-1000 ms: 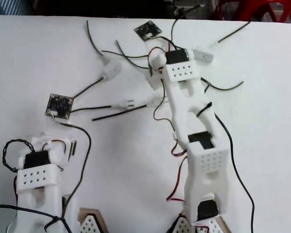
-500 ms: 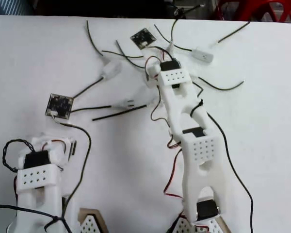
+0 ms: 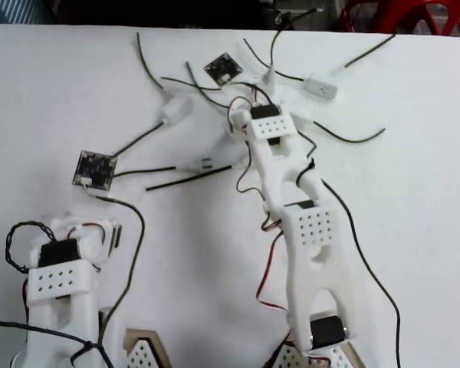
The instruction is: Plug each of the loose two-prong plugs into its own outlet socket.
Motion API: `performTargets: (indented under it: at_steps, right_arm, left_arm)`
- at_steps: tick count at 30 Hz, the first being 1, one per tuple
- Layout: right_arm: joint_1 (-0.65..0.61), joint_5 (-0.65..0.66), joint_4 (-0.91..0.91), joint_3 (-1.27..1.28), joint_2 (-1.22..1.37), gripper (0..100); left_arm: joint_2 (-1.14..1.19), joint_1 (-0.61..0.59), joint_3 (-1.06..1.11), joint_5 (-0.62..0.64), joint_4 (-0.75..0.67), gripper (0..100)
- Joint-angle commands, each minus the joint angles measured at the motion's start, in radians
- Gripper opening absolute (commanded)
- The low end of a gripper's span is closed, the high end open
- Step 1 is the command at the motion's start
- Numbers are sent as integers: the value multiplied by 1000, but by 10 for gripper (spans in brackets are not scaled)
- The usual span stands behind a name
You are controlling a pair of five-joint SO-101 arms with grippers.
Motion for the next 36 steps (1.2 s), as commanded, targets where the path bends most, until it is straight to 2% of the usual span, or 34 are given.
performTargets:
  at_steps: [1, 7, 14, 18, 25, 29, 36]
  right_arm:
    - [-8, 3, 124, -138, 25, 13]
    - [-15, -3, 409, -348, 42, 18]
    - [-19, -5, 607, -488, 33, 18]
    - [-45, -5, 826, -628, 28, 18]
    - [-42, -3, 857, -686, 21, 17]
    - [-51, -3, 860, -559, -96, 17]
    - [-143, 5, 846, 41, -590, 17]
  left_arm:
    - [-22, -1, -5, 0, -18, 161]
    - [-22, 1, -5, 0, -20, 161]
    - [-22, 1, -5, 0, -20, 161]
    - [-22, 1, -5, 0, -20, 161]
    - [-22, 1, -5, 0, -21, 161]
    - [-22, 1, -5, 0, -25, 161]
    - [-22, 1, 0, 3, -48, 161]
